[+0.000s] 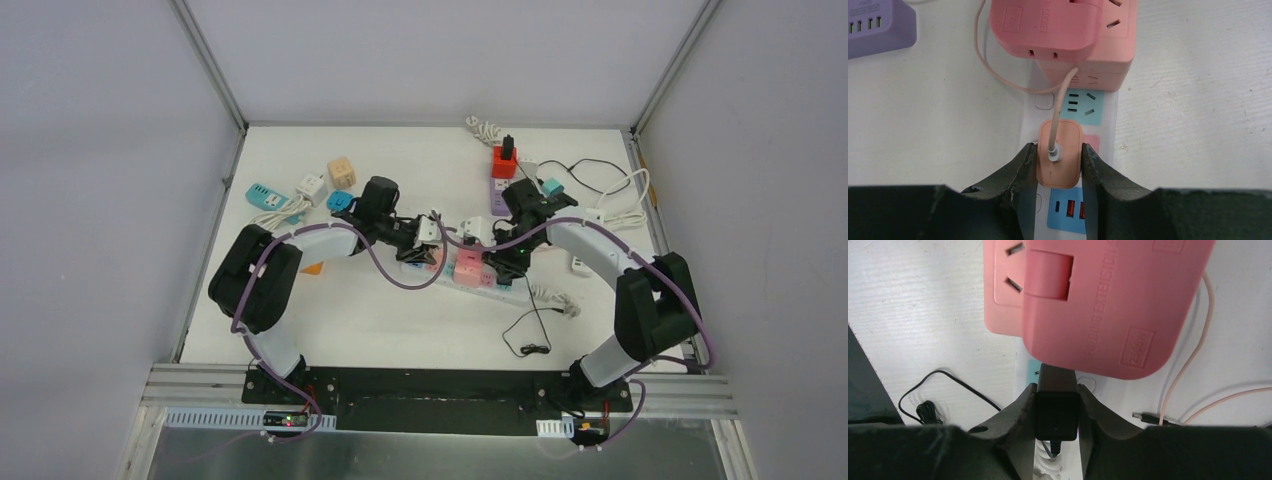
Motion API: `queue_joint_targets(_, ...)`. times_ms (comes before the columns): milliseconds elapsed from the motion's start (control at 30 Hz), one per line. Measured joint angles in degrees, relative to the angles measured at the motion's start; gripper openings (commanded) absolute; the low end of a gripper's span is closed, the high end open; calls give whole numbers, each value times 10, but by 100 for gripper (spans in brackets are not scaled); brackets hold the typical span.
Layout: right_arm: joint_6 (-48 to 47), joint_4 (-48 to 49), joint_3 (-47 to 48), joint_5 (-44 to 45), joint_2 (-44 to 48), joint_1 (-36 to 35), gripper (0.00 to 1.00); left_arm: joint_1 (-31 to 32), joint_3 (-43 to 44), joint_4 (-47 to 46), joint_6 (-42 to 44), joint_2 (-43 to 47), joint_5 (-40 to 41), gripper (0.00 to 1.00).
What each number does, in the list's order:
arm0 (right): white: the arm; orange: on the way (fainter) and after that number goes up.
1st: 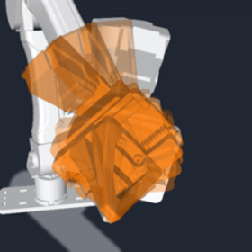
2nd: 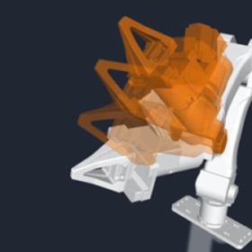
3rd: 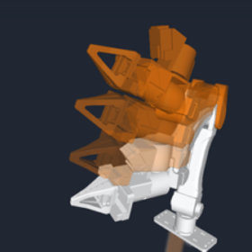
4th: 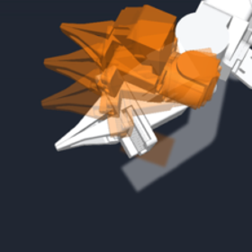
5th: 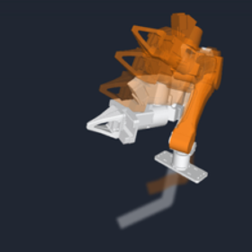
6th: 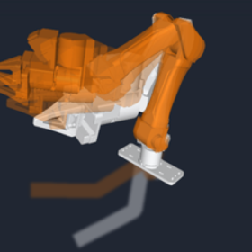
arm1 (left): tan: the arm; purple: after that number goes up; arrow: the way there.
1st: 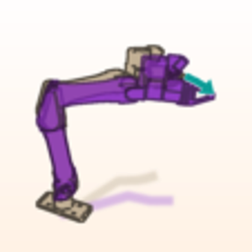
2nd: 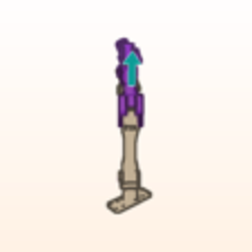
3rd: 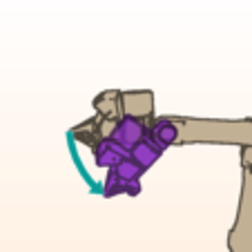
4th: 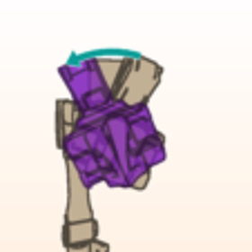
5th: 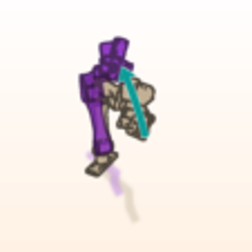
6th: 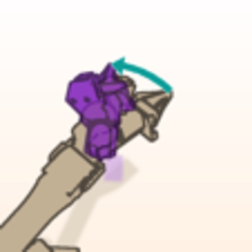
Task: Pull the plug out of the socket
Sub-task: Remove the plug from the socket.
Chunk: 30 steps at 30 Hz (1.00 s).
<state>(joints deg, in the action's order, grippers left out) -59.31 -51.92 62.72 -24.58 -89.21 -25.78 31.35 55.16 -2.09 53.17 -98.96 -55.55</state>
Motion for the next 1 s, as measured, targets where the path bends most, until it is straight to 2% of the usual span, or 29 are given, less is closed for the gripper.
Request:
queue_joint_targets(167,21,-7,18,34,-13,-22,0,-8,0,8,1,2,0,0)
queue_joint_targets(467,-30,10,-35,-55,25,72,0,11,1,5,6,-3,0,0)
queue_joint_targets(533,-23,11,-36,-50,26,58,0,12,3,5,6,-3,0,0)
queue_joint_targets(700,25,-11,7,35,-3,-30,0,-1,5,17,7,-1,0,0)
queue_joint_targets(800,33,-19,26,54,-17,-39,0,-8,5,23,7,0,0,0)
queue_joint_targets(900,25,-16,20,40,-15,-20,0,-8,5,23,9,0,0,0)
queue_joint_targets(1000,6,5,-14,-7,12,30,0,-2,5,21,9,-1,0,0)
